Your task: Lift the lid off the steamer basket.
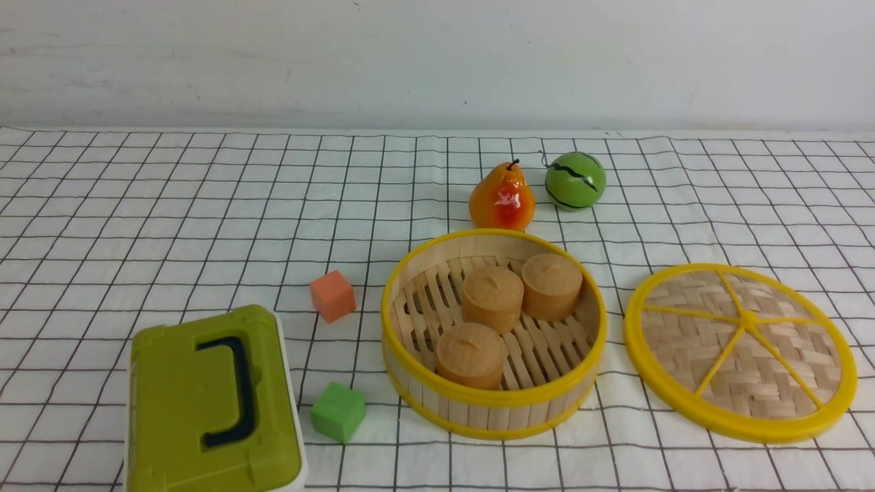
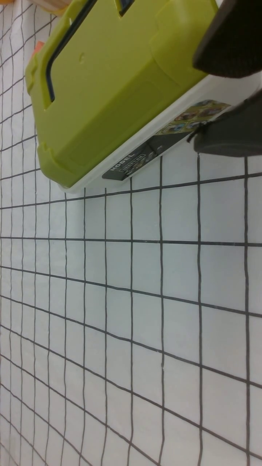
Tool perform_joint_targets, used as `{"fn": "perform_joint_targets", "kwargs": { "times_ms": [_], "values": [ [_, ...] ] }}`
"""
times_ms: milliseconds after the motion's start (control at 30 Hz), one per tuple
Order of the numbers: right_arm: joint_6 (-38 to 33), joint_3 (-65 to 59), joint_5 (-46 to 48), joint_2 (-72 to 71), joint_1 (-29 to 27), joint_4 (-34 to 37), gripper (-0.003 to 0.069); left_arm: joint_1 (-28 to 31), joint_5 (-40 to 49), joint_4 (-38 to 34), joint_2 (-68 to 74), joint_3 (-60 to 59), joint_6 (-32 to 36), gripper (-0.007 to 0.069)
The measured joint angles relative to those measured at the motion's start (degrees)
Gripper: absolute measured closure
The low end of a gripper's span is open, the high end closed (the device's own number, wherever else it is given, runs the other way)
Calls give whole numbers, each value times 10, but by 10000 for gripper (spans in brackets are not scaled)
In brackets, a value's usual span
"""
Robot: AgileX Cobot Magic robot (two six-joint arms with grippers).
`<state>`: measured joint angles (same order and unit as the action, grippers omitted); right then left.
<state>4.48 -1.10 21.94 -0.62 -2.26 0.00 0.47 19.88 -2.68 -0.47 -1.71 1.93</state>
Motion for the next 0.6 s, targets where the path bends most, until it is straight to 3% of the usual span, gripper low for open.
{"fn": "perform_joint_targets", "kwargs": {
  "times_ms": [600],
  "values": [
    [0,0,0,0,0,0,589,0,0,0,0,0,0,385]
  ]
}}
